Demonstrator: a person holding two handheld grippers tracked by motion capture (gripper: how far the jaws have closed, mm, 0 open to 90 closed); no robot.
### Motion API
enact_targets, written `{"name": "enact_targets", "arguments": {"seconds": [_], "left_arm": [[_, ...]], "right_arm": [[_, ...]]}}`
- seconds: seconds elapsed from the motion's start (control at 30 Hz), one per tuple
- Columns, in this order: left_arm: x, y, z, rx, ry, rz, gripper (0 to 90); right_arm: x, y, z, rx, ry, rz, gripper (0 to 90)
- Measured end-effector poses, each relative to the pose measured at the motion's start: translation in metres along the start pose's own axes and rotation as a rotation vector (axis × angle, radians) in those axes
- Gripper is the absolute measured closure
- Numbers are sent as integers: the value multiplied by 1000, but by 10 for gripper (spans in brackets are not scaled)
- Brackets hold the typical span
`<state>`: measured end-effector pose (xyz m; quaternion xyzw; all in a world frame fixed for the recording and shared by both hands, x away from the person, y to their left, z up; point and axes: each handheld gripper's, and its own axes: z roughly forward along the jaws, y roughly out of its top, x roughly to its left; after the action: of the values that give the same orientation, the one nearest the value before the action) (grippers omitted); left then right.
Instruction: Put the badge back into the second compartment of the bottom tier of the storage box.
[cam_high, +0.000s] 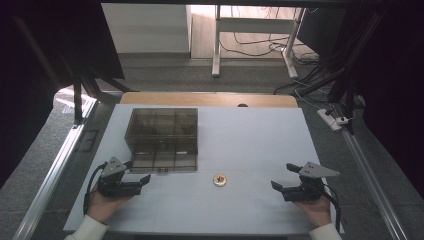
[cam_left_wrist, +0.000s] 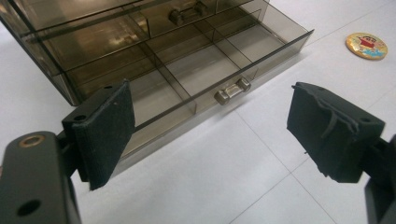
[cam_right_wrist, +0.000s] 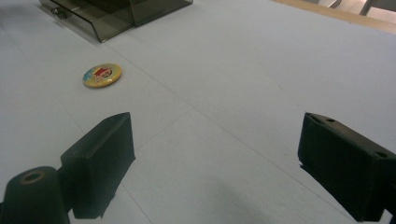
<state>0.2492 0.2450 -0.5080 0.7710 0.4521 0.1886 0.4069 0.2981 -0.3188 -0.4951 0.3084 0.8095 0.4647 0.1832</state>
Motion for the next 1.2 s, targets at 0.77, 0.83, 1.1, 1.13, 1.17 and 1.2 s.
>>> {"name": "enact_targets", "arguments": {"seconds": [0.77,0.83,1.1,1.13,1.17,1.2], "left_arm": [[-4,1,-2,-5,11,29,157],[-4,1,-2,-4,11,32,158],[-9,5,-1,-2,17,69,157],[-10,5,-1,-2,16,72,157],[-10,5,-1,-2,16,72,157],[-10,6,-1,-2,16,73,157]], "right_arm": [[0,-1,5,45,3,-8,111],[0,-1,5,42,3,-7,111],[0,-1,7,50,7,-6,114],[0,-1,7,50,8,-7,115],[0,-1,7,53,6,-8,115],[0,-1,7,53,6,-8,115]]}}
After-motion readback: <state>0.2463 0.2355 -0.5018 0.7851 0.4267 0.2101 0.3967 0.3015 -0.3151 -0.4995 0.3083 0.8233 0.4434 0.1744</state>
